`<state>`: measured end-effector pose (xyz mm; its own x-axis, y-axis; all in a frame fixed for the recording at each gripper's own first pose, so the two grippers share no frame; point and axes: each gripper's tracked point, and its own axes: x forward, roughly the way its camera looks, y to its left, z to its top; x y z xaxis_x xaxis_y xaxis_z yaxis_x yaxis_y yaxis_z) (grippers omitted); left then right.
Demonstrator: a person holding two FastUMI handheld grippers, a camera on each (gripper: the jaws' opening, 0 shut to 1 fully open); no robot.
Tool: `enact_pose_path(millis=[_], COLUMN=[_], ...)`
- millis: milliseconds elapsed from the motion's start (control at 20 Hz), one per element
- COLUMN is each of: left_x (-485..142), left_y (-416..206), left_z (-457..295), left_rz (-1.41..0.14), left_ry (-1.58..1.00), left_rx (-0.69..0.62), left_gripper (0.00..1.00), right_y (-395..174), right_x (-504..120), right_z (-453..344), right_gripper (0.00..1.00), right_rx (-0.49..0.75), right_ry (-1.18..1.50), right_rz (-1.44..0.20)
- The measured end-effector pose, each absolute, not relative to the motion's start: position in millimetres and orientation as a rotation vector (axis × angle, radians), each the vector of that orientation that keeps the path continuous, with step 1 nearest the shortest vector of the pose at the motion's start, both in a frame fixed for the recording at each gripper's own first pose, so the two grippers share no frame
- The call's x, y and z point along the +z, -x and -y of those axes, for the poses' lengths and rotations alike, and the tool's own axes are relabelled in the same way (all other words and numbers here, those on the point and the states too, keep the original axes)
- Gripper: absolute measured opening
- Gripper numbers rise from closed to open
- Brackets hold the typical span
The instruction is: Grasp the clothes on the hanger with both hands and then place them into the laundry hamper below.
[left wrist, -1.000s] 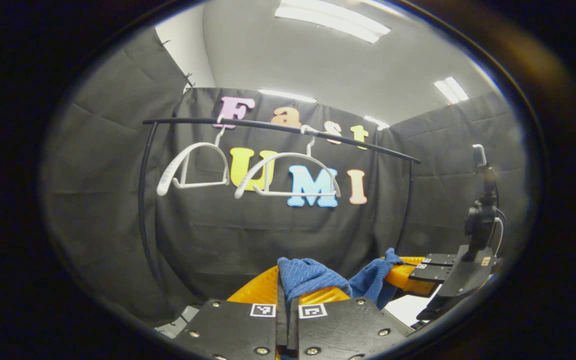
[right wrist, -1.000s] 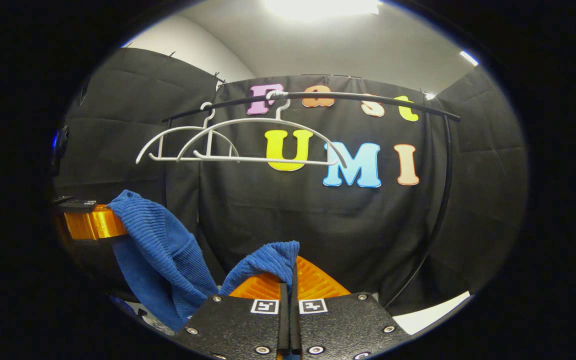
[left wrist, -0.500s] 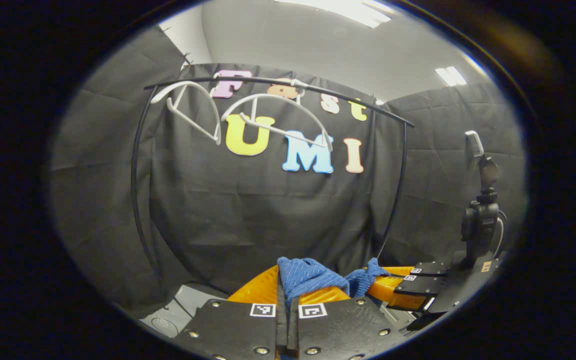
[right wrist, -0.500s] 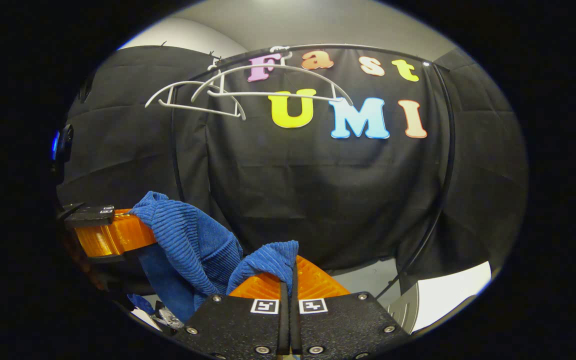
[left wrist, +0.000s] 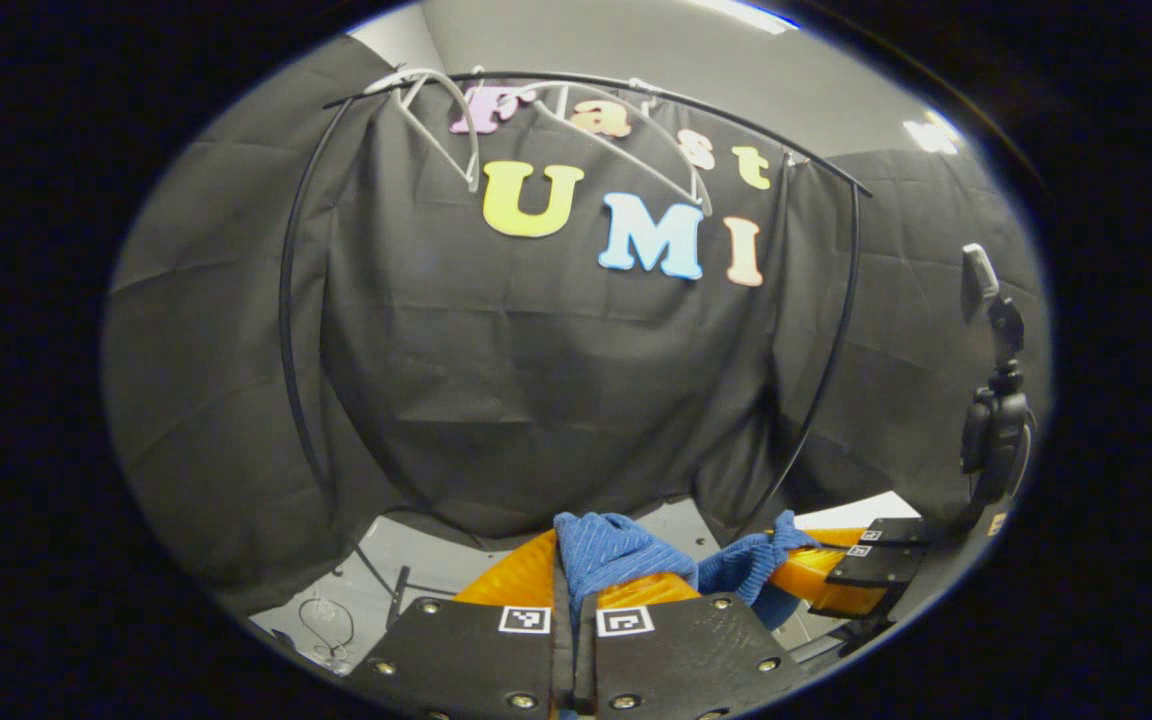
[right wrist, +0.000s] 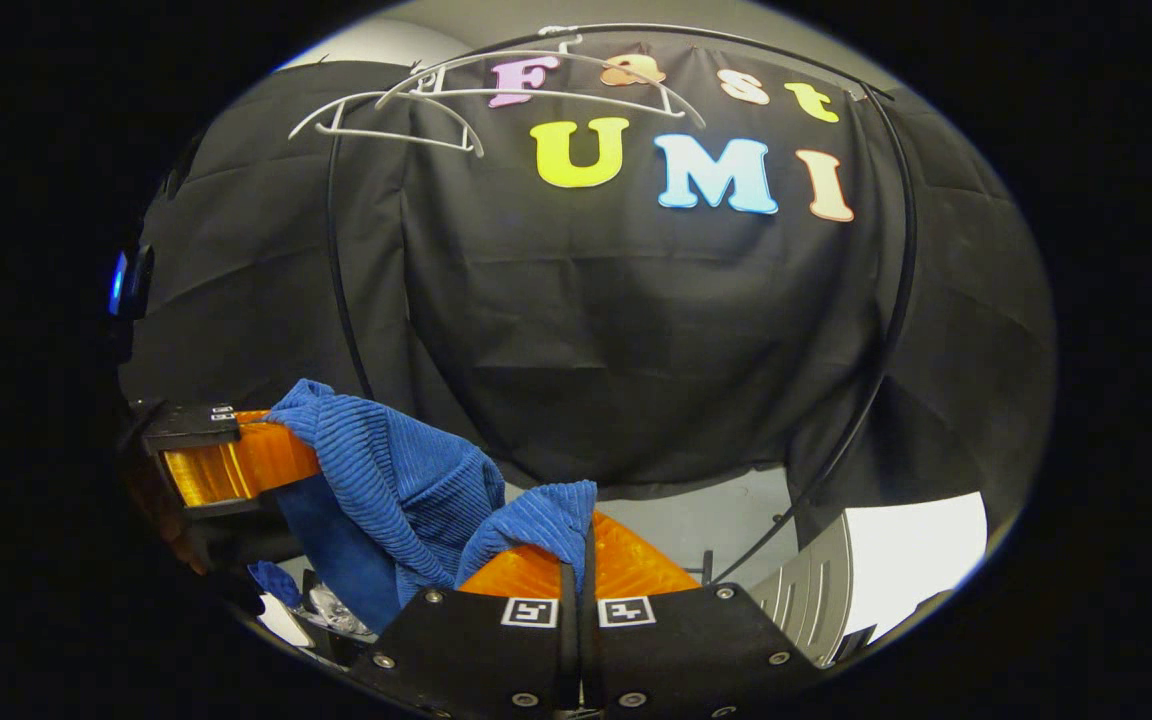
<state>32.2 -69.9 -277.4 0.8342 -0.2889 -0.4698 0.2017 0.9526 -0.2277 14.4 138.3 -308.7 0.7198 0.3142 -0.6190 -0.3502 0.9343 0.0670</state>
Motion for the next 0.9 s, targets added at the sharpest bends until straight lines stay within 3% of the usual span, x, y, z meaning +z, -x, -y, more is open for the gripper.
enact_pose_path(millis=[300,350,400,450,500,550,600,650,750,900], left_x=[-343,-354,-362,-370,-375,-385,-393,-399,-407,-395], left_y=[4,9,12,15,19,21,24,31,39,38], left_z=[66,67,68,66,65,63,62,57,53,50], left_rz=[-0.696,-0.724,-0.746,-0.775,-0.796,-0.816,-0.839,-0.857,-0.882,-0.860], left_ry=[0.144,0.143,0.141,0.129,0.120,0.112,0.102,0.089,0.080,0.105], left_rx=[-0.238,-0.239,-0.240,-0.235,-0.231,-0.228,-0.223,-0.210,-0.194,-0.190], left_gripper=[0.04,0.01,0.06,0.01,0.10,0.07,0.22,0.34,0.58,0.95], right_y=[11,16,22,27,26,31,33,33,34,35], right_x=[-355,-363,-368,-375,-378,-382,-385,-389,-384,-382], right_z=[-140,-139,-137,-135,-131,-129,-128,-128,-127,-122], right_gripper=[0.02,0.03,0.05,0.06,0.10,0.11,0.09,0.17,0.39,0.88], right_rx=[0.363,0.358,0.352,0.340,0.324,0.317,0.312,0.313,0.314,0.315], right_ry=[0.085,0.083,0.081,0.082,0.082,0.070,0.062,0.052,0.053,0.076], right_rz=[-0.794,-0.819,-0.843,-0.865,-0.878,-0.893,-0.905,-0.911,-0.905,-0.905])
